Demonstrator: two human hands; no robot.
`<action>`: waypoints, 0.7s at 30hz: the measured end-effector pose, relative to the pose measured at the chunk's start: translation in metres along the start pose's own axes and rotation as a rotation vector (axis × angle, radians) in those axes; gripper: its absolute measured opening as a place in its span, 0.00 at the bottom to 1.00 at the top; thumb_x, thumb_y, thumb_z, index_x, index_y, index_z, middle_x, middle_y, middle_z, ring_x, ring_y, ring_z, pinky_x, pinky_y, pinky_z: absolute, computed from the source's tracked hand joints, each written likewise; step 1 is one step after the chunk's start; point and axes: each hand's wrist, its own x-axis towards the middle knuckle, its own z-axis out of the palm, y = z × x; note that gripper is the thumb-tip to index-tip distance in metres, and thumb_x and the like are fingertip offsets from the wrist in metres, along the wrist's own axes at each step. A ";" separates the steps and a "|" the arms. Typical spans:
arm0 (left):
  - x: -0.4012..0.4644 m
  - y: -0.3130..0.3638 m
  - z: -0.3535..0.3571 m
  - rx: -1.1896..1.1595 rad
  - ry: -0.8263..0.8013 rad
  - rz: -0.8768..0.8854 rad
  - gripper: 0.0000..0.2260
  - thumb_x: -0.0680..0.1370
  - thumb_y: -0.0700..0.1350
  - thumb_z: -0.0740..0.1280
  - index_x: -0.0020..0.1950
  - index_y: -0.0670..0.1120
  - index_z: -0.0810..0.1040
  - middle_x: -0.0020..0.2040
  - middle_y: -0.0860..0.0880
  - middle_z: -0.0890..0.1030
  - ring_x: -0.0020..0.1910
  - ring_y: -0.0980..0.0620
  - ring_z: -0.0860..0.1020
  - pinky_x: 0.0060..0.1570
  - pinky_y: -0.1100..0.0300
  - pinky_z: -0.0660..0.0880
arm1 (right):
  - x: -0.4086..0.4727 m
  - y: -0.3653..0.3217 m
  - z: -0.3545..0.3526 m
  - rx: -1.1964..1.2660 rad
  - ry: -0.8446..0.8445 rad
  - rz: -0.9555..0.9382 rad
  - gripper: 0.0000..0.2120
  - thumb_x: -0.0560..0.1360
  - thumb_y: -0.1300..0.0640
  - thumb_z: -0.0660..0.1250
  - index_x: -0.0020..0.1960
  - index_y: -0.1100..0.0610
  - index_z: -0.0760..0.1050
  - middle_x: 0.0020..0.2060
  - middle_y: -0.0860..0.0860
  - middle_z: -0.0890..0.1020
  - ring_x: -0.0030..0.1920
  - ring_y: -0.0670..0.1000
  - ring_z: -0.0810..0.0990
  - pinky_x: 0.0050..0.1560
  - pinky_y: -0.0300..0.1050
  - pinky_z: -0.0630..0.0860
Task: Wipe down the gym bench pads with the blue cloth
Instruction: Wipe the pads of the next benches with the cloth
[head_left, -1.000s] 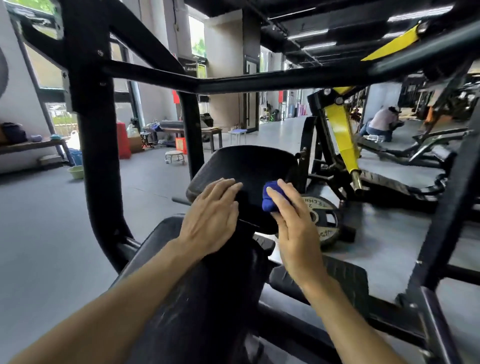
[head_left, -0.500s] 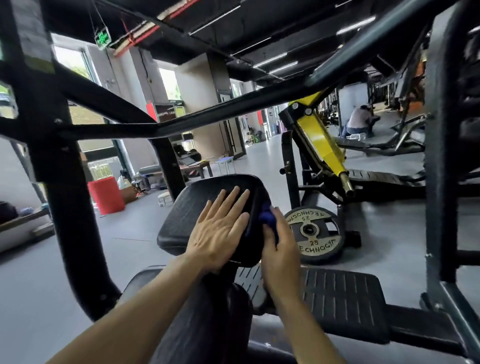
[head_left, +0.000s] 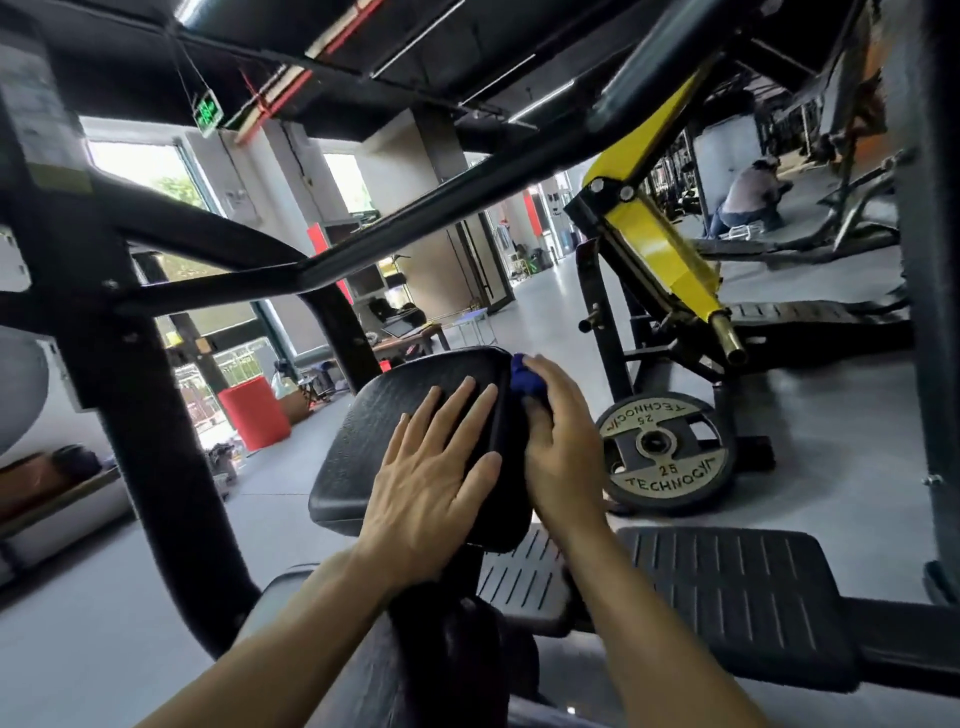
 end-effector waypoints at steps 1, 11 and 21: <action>0.000 0.000 0.000 0.002 0.001 0.000 0.29 0.79 0.66 0.42 0.81 0.67 0.45 0.82 0.66 0.43 0.80 0.62 0.38 0.81 0.48 0.46 | 0.025 0.002 0.002 0.008 -0.047 0.024 0.14 0.84 0.60 0.59 0.66 0.50 0.76 0.63 0.44 0.78 0.63 0.39 0.74 0.65 0.35 0.70; 0.000 0.001 0.002 0.011 0.031 0.003 0.29 0.80 0.64 0.46 0.83 0.63 0.49 0.83 0.63 0.48 0.82 0.60 0.43 0.80 0.47 0.48 | -0.056 0.004 -0.017 -0.011 -0.045 -0.108 0.20 0.81 0.67 0.61 0.71 0.56 0.73 0.70 0.47 0.74 0.72 0.43 0.70 0.70 0.34 0.65; 0.000 0.002 0.002 0.004 0.019 -0.001 0.29 0.80 0.63 0.45 0.83 0.63 0.49 0.83 0.64 0.48 0.82 0.60 0.43 0.81 0.48 0.47 | -0.012 0.000 -0.008 -0.022 -0.031 -0.103 0.18 0.83 0.65 0.61 0.72 0.57 0.72 0.70 0.47 0.74 0.71 0.40 0.70 0.69 0.30 0.63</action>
